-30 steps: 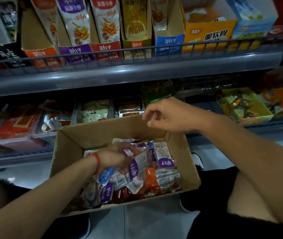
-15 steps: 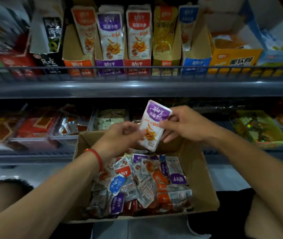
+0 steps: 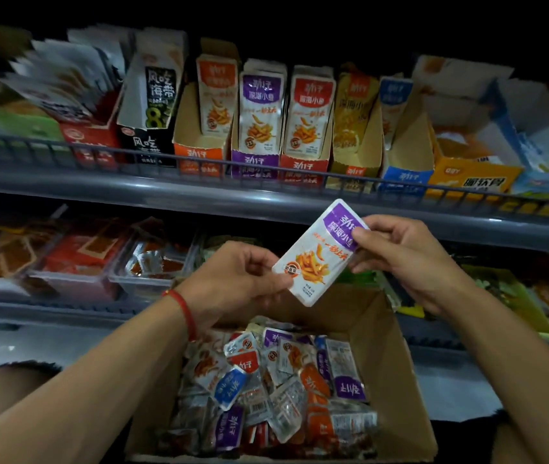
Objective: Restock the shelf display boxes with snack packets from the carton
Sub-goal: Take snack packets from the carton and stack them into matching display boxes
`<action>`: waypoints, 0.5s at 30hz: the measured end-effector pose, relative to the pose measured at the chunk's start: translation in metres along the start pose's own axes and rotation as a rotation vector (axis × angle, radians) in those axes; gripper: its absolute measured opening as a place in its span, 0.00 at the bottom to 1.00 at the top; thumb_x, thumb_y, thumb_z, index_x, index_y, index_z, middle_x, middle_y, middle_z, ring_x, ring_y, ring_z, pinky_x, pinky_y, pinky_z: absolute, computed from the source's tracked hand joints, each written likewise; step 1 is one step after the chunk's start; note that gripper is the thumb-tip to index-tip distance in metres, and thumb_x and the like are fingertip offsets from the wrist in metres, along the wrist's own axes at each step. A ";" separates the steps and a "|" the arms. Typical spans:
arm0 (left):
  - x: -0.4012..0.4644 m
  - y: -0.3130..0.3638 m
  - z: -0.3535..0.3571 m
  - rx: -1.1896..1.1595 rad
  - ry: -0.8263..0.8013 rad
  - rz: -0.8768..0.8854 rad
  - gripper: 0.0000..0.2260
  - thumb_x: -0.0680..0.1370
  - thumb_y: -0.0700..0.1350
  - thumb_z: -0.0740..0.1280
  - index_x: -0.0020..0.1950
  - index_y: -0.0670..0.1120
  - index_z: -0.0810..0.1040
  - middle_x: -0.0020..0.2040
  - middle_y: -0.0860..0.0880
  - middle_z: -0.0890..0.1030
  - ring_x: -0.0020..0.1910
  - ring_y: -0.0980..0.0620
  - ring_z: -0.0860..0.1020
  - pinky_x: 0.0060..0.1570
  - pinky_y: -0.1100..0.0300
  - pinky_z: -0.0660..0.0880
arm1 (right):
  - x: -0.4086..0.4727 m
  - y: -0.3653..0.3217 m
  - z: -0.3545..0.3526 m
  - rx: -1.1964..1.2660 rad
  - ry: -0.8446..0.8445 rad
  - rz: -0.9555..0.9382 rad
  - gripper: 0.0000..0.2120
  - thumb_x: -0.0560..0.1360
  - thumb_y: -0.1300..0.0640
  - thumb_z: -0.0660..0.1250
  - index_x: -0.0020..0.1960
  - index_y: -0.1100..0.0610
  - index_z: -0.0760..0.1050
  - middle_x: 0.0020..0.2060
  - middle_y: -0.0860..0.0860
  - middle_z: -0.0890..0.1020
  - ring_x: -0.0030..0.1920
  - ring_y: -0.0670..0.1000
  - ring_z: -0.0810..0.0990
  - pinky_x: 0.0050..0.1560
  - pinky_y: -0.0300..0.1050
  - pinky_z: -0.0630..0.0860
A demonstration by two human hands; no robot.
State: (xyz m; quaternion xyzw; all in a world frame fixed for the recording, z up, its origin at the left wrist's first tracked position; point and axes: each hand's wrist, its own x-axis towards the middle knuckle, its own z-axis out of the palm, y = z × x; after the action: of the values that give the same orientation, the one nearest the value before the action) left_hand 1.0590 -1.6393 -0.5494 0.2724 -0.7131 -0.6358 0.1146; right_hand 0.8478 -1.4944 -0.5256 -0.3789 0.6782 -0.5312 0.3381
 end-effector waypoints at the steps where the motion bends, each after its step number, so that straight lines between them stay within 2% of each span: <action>1: 0.000 0.002 -0.004 0.033 0.019 0.031 0.03 0.74 0.41 0.75 0.41 0.45 0.84 0.38 0.44 0.85 0.36 0.51 0.80 0.38 0.61 0.78 | 0.003 -0.005 0.001 -0.039 0.021 -0.019 0.10 0.79 0.57 0.68 0.58 0.60 0.80 0.46 0.57 0.87 0.47 0.55 0.86 0.44 0.42 0.84; 5: 0.003 0.009 -0.023 0.004 0.149 0.085 0.04 0.76 0.44 0.74 0.44 0.44 0.86 0.42 0.43 0.86 0.40 0.43 0.81 0.44 0.52 0.80 | 0.014 -0.040 0.006 -0.195 0.053 -0.118 0.06 0.79 0.60 0.69 0.56 0.59 0.79 0.44 0.54 0.87 0.44 0.51 0.86 0.42 0.44 0.83; 9: 0.008 0.019 -0.039 -0.158 0.347 0.176 0.07 0.79 0.45 0.71 0.46 0.44 0.86 0.41 0.43 0.86 0.37 0.49 0.80 0.37 0.58 0.78 | 0.033 -0.083 0.020 -0.447 0.113 -0.330 0.03 0.79 0.58 0.69 0.51 0.51 0.80 0.44 0.48 0.86 0.46 0.43 0.85 0.42 0.40 0.82; 12: 0.009 0.024 -0.052 -0.220 0.458 0.219 0.05 0.78 0.48 0.71 0.49 0.47 0.84 0.41 0.45 0.85 0.36 0.52 0.81 0.36 0.59 0.78 | 0.062 -0.121 0.025 -0.611 0.252 -0.523 0.05 0.81 0.55 0.68 0.56 0.50 0.79 0.48 0.46 0.83 0.46 0.43 0.83 0.44 0.43 0.81; 13: 0.010 0.023 -0.056 -0.239 0.479 0.207 0.04 0.78 0.48 0.71 0.49 0.48 0.83 0.42 0.45 0.85 0.36 0.52 0.81 0.36 0.59 0.78 | 0.072 -0.134 0.026 -0.664 0.288 -0.584 0.06 0.81 0.54 0.68 0.58 0.50 0.79 0.48 0.44 0.82 0.47 0.41 0.81 0.46 0.42 0.81; 15: 0.010 0.023 -0.062 -0.279 0.503 0.182 0.02 0.78 0.45 0.71 0.49 0.48 0.82 0.43 0.45 0.85 0.36 0.51 0.81 0.36 0.59 0.77 | 0.092 -0.155 0.031 -0.751 0.338 -0.662 0.07 0.82 0.53 0.67 0.60 0.49 0.78 0.48 0.40 0.80 0.46 0.36 0.79 0.46 0.32 0.76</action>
State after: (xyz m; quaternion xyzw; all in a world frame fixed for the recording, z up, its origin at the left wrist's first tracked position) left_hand 1.0768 -1.6965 -0.5190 0.3380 -0.5896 -0.6272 0.3805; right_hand 0.8541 -1.6125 -0.3861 -0.5770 0.7108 -0.3838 -0.1209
